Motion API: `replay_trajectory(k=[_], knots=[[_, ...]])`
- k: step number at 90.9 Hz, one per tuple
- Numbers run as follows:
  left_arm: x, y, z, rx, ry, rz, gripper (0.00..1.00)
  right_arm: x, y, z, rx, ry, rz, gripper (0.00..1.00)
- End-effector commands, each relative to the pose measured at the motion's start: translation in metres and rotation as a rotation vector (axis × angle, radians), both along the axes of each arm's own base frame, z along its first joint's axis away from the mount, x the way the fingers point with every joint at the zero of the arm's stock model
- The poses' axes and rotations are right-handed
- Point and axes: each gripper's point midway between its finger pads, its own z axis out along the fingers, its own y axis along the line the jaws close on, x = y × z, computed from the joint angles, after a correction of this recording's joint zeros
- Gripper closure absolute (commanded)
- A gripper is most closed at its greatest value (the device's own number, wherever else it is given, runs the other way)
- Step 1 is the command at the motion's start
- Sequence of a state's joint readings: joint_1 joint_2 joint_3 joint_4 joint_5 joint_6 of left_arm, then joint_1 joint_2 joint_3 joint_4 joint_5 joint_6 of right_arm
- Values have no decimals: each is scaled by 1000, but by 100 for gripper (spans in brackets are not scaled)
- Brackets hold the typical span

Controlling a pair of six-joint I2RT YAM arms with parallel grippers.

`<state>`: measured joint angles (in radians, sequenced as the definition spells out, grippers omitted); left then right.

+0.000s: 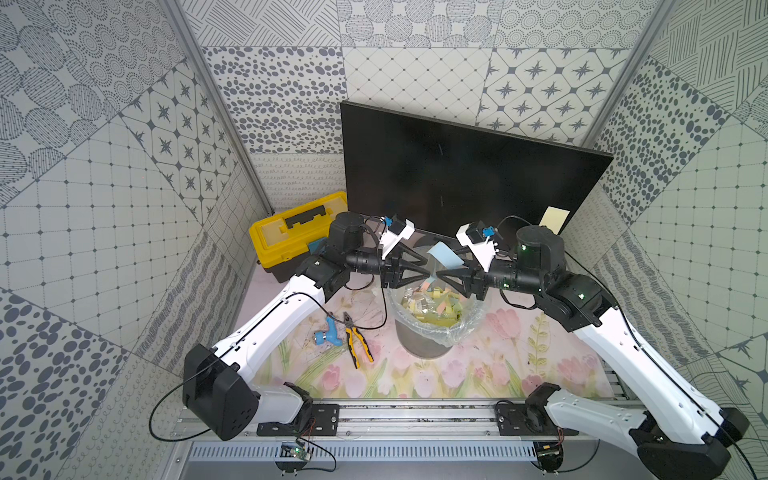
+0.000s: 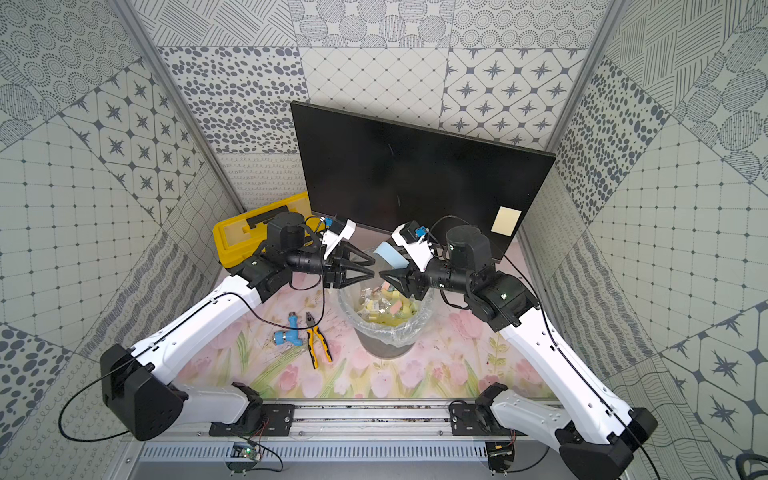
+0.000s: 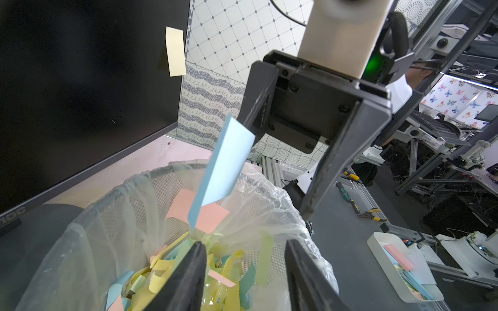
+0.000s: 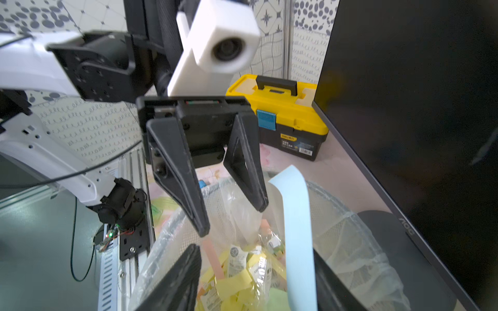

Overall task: Remove the sticky note from the monitor
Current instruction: Place the sticky note in the trash bin.

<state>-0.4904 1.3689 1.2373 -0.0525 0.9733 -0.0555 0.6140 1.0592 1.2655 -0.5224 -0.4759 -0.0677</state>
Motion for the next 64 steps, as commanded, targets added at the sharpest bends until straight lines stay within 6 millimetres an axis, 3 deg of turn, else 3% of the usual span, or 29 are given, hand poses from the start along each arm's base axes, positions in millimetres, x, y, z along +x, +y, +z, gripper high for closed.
replay_trajectory(k=[1,35,64], knots=[[1,-5,37,-135,-48,-17,50,-3,6,45,170,-90,24,39],[0,-3,60,-202,-94,-12,69,-14,10,45,193,-65,89,39],[-1,-3,70,-228,-109,-20,84,-18,12,46,207,-57,113,40]])
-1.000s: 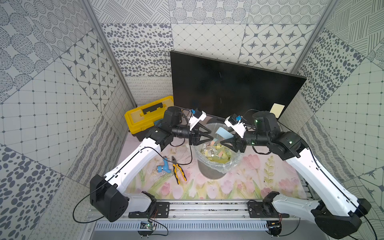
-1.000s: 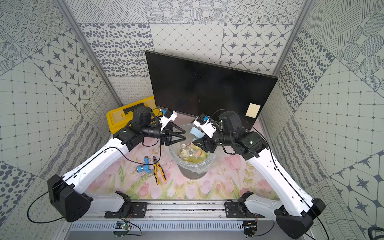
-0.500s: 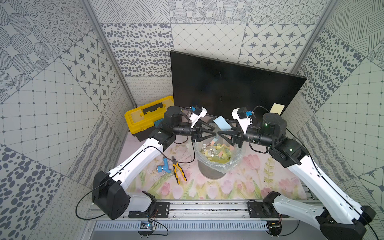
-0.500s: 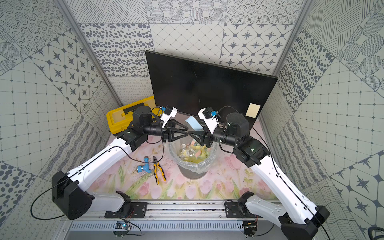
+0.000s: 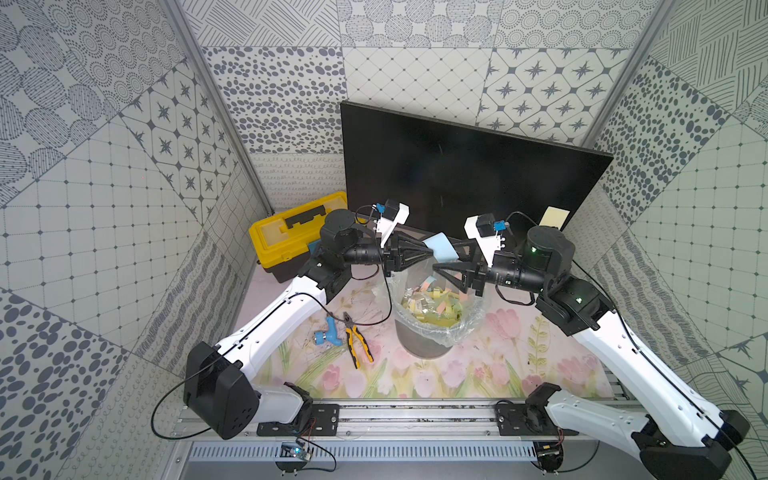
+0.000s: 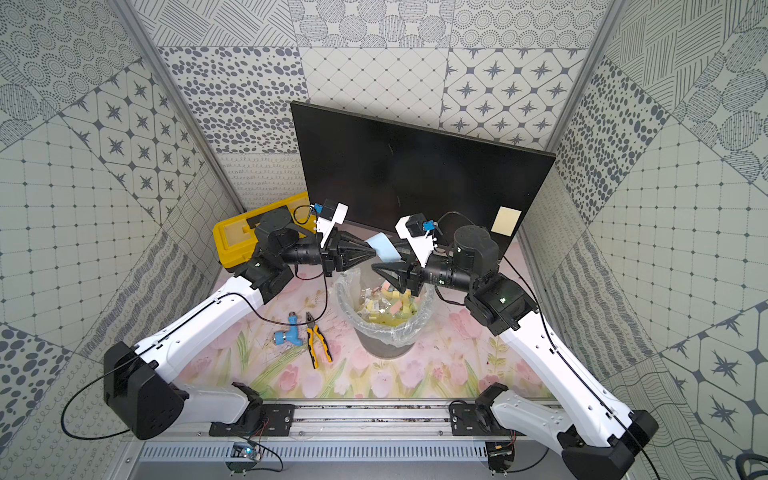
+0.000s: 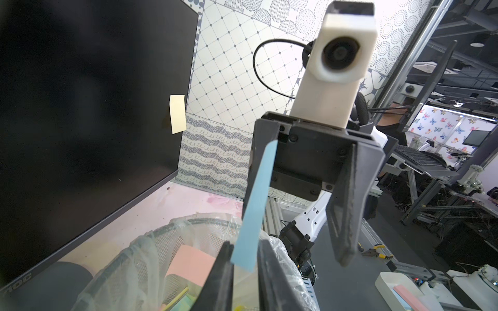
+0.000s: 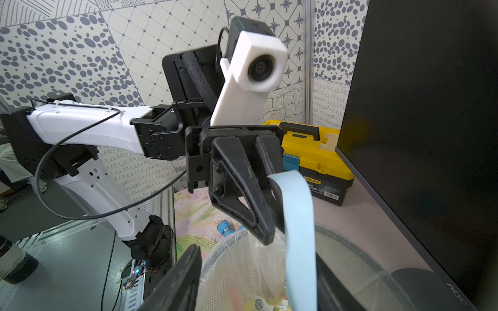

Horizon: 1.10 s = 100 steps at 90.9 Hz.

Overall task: Remove the sticky note from the monitor
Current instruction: Place the sticky note in the trash bin.

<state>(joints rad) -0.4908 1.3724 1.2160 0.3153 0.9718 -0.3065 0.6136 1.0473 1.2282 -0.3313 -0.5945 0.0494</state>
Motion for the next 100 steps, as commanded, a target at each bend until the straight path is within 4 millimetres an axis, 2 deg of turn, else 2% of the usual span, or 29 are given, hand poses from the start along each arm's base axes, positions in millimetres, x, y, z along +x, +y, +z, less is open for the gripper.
replay_trajectory(k=[1,27,53,85,89,100], knots=[[-8,0,22,-60,-61,-32,85,-7,-1,15,46,-43,19,40],[-6,0,18,-46,-55,-24,100,-6,-2,14,46,-41,16,40],[-6,1,14,-26,-54,-11,100,0,-8,10,31,-35,-38,39],[-15,14,-17,134,-50,59,100,16,-43,-11,-102,-56,-231,9],[-17,16,-23,175,-51,60,100,17,-50,-8,-104,-68,-264,6],[-23,20,-60,363,-6,62,100,26,-73,11,-77,-100,-383,3]])
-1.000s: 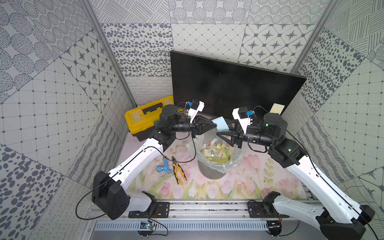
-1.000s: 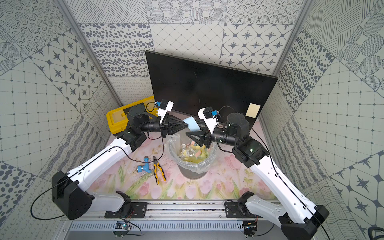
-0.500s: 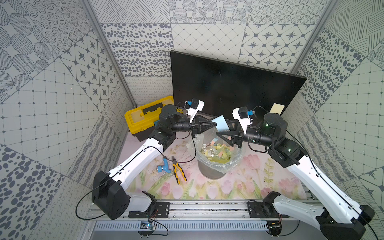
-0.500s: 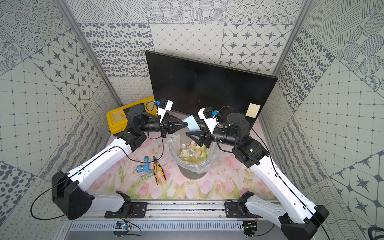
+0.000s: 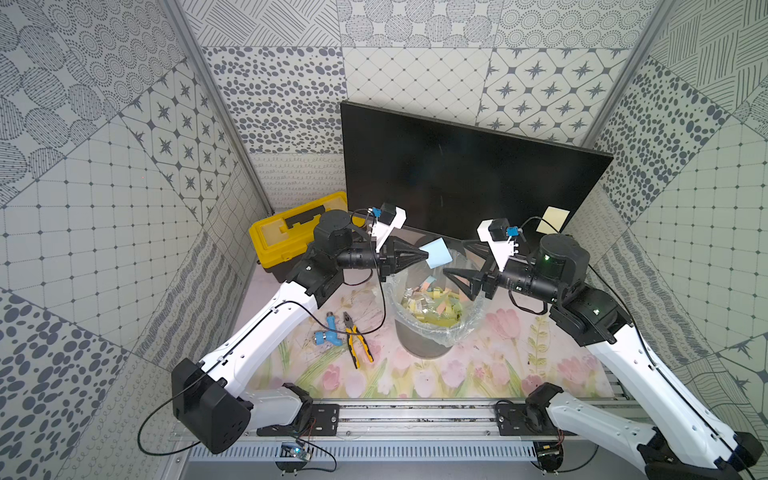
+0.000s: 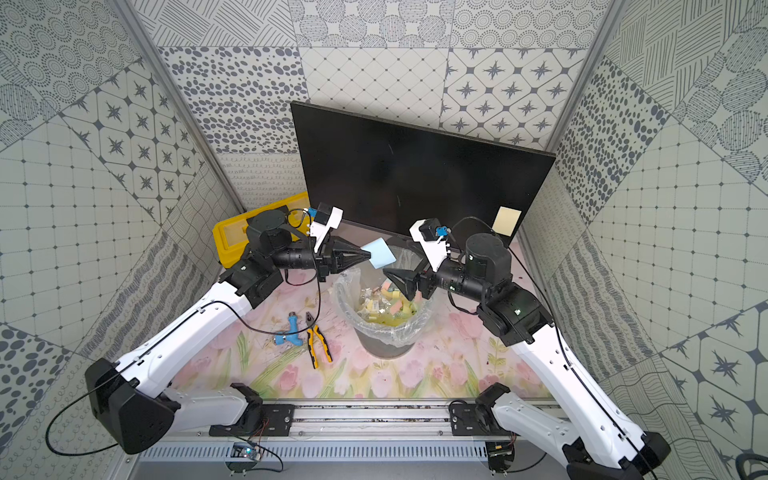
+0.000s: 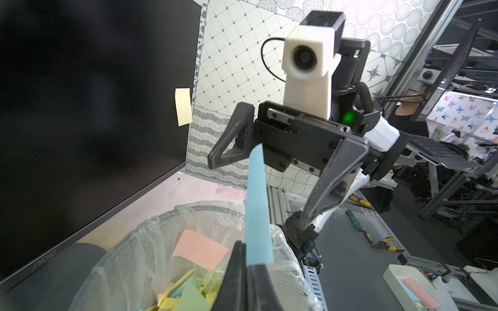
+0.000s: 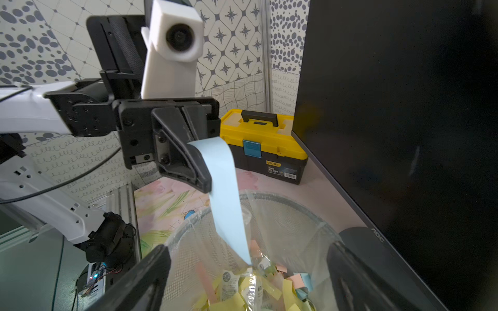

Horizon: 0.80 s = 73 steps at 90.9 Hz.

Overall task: Remove the sticky note from the monitor
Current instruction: Place the sticky note in the trash bin.

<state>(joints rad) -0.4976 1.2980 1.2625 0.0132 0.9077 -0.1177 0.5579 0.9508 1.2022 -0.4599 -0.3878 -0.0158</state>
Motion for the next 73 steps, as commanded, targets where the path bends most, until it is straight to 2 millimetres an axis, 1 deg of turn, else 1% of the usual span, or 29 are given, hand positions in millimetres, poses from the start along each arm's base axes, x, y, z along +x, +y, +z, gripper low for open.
replay_trajectory(k=[1,12,15,20,22,28,33,39,43,50,58,62,66,69,73], knots=[[-11,9,-59,281,28,12,100,9,-28,27,11,-82,-145,3],[-20,8,-86,465,16,-6,100,15,-44,49,37,-122,-246,3],[-21,7,-89,507,-3,-14,100,17,-48,54,43,-130,-271,3],[-24,5,-100,601,-27,-35,88,18,-54,61,49,-147,-303,3],[-25,4,-107,648,-31,-46,86,18,-56,65,56,-155,-318,3],[-29,3,-128,791,-62,-87,73,18,-60,71,68,-169,-340,3],[-33,0,-145,891,-79,-131,65,19,-61,72,69,-170,-348,3],[-32,-2,-153,936,-88,-142,58,22,-63,67,61,-160,-366,3],[-29,-5,-151,930,-95,-138,51,24,-64,62,54,-150,-376,3],[-25,-11,-141,891,-120,-124,36,26,-65,54,46,-131,-383,3],[-22,-18,-128,830,-149,-105,22,30,-70,47,38,-114,-421,3],[-20,-22,-117,772,-148,-97,18,33,-76,45,36,-105,-458,3],[-17,-25,-107,713,-133,-76,17,35,-83,45,43,-96,-498,3],[-11,-25,-99,669,-119,-49,16,37,-91,45,55,-82,-535,3],[1,-26,-85,595,-107,2,15,39,-103,44,79,-49,-575,3]])
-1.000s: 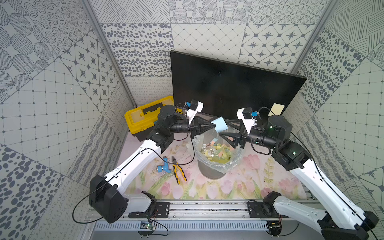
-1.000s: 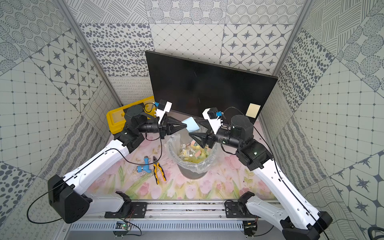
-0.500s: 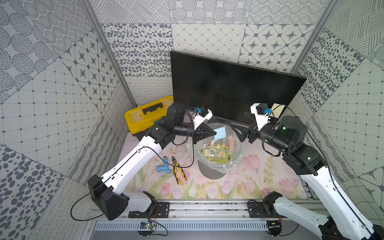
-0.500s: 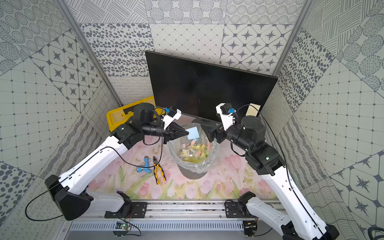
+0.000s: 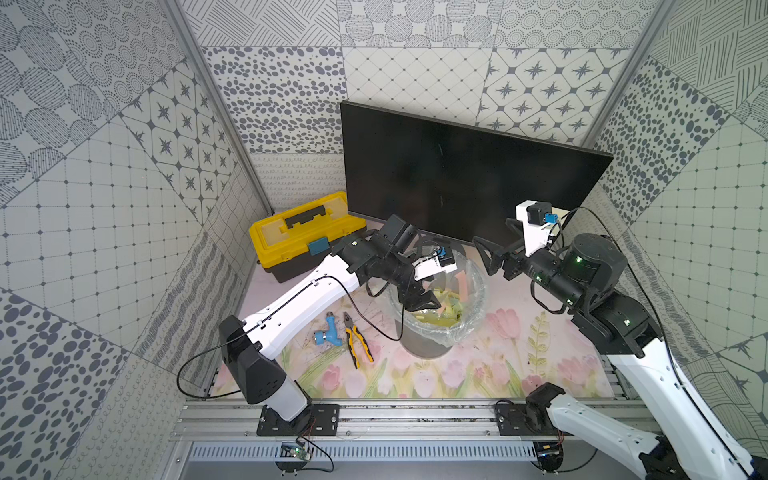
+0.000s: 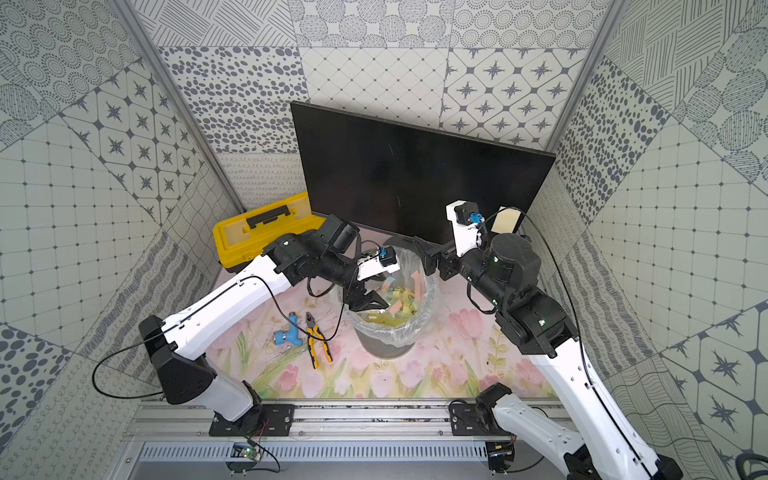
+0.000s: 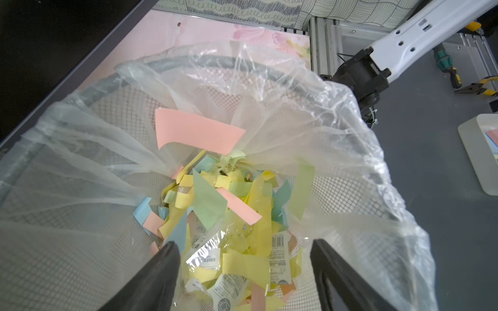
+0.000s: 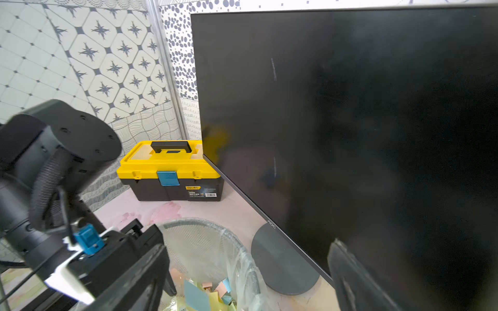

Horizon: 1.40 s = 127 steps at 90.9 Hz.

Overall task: Remove the sticky note from the monitor
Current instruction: Place the sticky note in the trash bin, then tear off the sticky note from the monitor.

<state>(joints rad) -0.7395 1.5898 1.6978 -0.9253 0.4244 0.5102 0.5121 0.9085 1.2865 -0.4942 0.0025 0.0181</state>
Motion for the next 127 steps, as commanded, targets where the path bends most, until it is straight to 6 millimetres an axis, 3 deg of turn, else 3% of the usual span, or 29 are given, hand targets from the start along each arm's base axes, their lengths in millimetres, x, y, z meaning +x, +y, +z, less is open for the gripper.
replay_trajectory(k=[1,14,28,37,52,67,78,127], knots=[[15,6,32,-135,-27,59,15,5,-31,4,84,33,-135,3],[49,21,75,-359,3,227,9,10,-66,4,207,126,-190,3],[94,53,101,-497,33,495,1,24,-100,-2,426,257,-210,3],[122,86,101,-555,121,706,1,32,-133,-6,577,318,-230,4],[145,129,88,-654,273,922,1,41,-178,-27,747,349,-278,5],[156,156,73,-701,331,1037,1,60,-186,-60,900,401,-220,10],[157,162,70,-705,310,1057,1,67,-189,-76,901,418,-211,13],[159,159,74,-717,290,1024,1,90,-193,-100,836,422,-127,16]])
